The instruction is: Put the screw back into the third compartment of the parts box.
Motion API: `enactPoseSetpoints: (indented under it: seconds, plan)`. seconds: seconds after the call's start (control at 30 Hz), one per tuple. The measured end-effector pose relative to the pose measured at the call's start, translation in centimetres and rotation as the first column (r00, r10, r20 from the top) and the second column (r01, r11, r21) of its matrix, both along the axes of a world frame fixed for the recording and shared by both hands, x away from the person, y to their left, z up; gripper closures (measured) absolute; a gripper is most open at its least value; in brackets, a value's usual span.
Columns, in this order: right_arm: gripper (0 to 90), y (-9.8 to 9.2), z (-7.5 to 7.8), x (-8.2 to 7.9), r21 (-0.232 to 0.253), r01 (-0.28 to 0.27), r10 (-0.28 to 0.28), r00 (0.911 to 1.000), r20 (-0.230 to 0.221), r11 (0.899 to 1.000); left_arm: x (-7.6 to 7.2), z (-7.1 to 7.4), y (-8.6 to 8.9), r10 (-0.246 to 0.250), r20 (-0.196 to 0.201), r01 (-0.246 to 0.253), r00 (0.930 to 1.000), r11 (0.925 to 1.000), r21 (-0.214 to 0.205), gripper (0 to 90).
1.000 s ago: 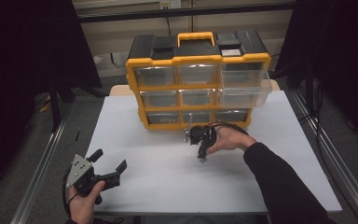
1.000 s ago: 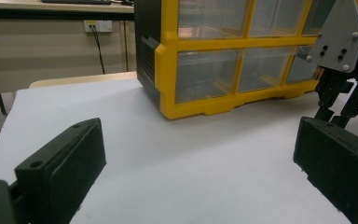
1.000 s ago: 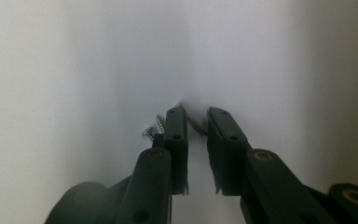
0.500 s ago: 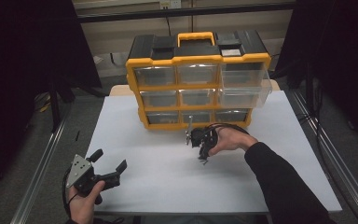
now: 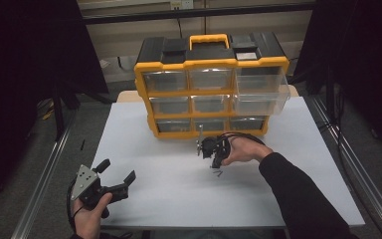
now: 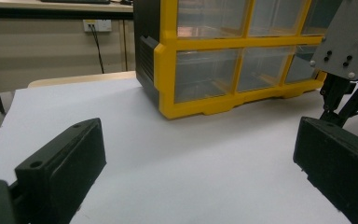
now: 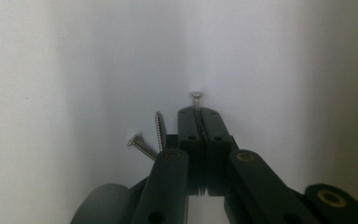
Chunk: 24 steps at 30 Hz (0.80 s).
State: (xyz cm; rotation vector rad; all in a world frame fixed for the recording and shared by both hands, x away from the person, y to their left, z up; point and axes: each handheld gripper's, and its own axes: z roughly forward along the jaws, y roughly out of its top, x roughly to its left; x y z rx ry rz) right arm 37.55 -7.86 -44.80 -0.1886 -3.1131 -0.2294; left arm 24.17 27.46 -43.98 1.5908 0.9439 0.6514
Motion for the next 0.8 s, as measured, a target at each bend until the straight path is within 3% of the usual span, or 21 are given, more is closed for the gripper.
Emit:
enactPoseSetpoints:
  seconds: [0.07, 0.17, 0.2, 0.23, 0.3, 0.33, 0.47, 0.53, 0.67, 0.73, 0.8]
  plan:
    - [88.2, -0.1, 0.1, -0.1, 0.004, 0.028, -0.028, 0.9996, -0.009, 1.0, 0.0, 0.0, 0.0, 0.001, 0.001, -0.001, 1.0, 1.0, -0.002, 2.2]
    - [88.2, -0.1, 0.1, 0.2, 0.015, 0.02, -0.02, 0.9998, -0.002, 1.0, 0.0, 0.0, 0.0, 0.002, 0.001, -0.002, 1.0, 1.0, -0.002, 2.2]
    - [88.2, -0.1, 0.2, 0.0, 0.008, 0.055, -0.054, 0.9984, -0.014, 0.998, 0.0, 0.0, 0.0, 0.001, 0.0, -0.001, 1.0, 1.0, -0.002, 2.2]
    - [88.2, -0.1, 0.3, 0.1, 0.015, 0.036, -0.036, 0.9993, -0.01, 0.999, 0.0, 0.0, 0.0, 0.001, 0.0, -0.001, 1.0, 1.0, -0.002, 2.2]
    - [88.2, -0.2, 0.6, 0.0, 0.028, 0.052, -0.052, 0.9986, -0.009, 0.998, 0.0, 0.0, 0.0, 0.001, 0.001, -0.001, 1.0, 1.0, -0.003, 2.2]
    - [88.2, -0.2, 1.0, -0.2, 0.012, 0.086, -0.086, 0.996, -0.024, 0.996, 0.0, 0.0, 0.0, 0.0, 0.0, 0.0, 1.0, 1.0, 0.0, 2.2]
    - [88.2, -0.4, 1.8, -0.6, 0.03, 0.105, -0.104, 0.9942, -0.028, 0.994, 0.0, 0.0, 0.0, -0.001, 0.003, 0.001, 1.0, 1.0, 0.005, 2.2]
    - [88.2, -0.4, 2.2, -0.6, 0.041, 0.089, -0.088, 0.9958, -0.028, 0.995, 0.0, 0.0, 0.0, -0.001, 0.003, 0.001, 1.0, 1.0, 0.005, 2.2]
    - [88.2, -0.6, 3.2, -1.1, 0.064, 0.115, -0.113, 0.993, -0.034, 0.991, 0.0, 0.0, 0.0, -0.002, 0.002, 0.002, 1.0, 1.0, 0.006, 2.2]
    - [88.2, -0.6, 3.5, -1.1, 0.096, 0.1, -0.098, 0.9949, -0.024, 0.99, 0.0, 0.0, 0.0, 0.001, 0.002, -0.001, 1.0, 1.0, 0.006, 2.2]
    - [88.3, -0.6, 4.0, -1.3, 0.116, 0.124, -0.122, 0.9921, -0.03, 0.985, 0.0, 0.0, 0.0, 0.0, 0.002, 0.0, 1.0, 1.0, 0.006, 2.2]
